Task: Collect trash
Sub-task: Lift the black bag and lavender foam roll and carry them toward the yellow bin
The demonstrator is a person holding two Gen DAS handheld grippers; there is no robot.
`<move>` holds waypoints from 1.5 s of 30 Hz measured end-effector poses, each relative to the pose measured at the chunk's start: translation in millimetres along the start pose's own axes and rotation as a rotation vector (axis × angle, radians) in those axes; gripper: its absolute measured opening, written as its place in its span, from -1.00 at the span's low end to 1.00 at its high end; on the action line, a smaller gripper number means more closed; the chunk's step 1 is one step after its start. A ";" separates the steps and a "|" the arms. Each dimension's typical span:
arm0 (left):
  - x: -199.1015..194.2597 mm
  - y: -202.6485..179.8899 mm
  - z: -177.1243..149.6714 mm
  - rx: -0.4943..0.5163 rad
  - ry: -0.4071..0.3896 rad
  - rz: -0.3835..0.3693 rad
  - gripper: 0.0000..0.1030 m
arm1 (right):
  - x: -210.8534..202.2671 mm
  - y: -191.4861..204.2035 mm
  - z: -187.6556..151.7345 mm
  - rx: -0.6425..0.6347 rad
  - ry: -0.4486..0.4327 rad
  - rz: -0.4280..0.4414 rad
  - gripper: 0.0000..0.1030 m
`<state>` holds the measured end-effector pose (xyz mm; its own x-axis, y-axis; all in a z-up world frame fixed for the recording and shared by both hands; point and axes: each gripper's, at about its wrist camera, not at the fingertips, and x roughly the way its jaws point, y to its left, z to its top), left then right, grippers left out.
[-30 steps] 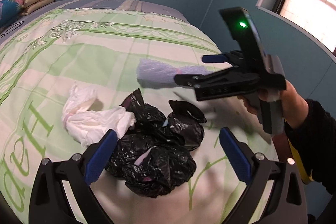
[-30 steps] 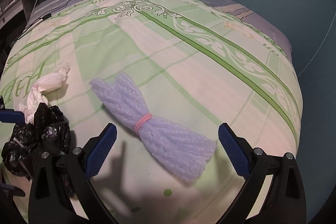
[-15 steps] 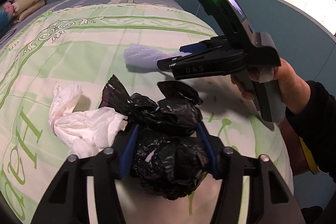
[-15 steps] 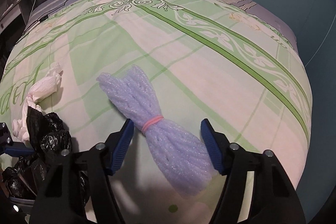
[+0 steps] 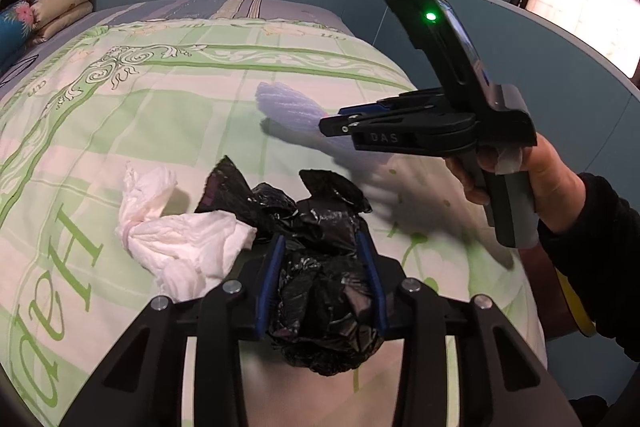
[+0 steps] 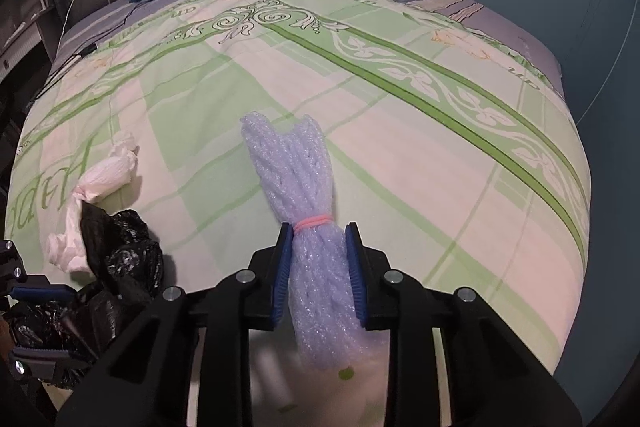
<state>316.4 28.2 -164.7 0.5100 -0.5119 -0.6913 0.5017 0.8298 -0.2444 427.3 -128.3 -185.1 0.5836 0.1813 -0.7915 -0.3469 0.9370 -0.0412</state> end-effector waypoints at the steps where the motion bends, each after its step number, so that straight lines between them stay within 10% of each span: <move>1: -2.9 0.2 -0.2 -0.001 -0.005 0.001 -0.34 | -3.4 0.3 -1.2 0.010 -0.001 0.016 -0.52; 45: -122.4 26.5 -47.7 -0.137 -0.133 0.100 -0.35 | -65.0 71.3 -36.9 -0.049 -0.017 0.142 -0.51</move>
<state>234.0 123.5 -119.0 0.6447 -0.4429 -0.6230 0.3492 0.8957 -0.2753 337.6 -84.3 -159.1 0.5382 0.3167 -0.7810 -0.4622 0.8859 0.0407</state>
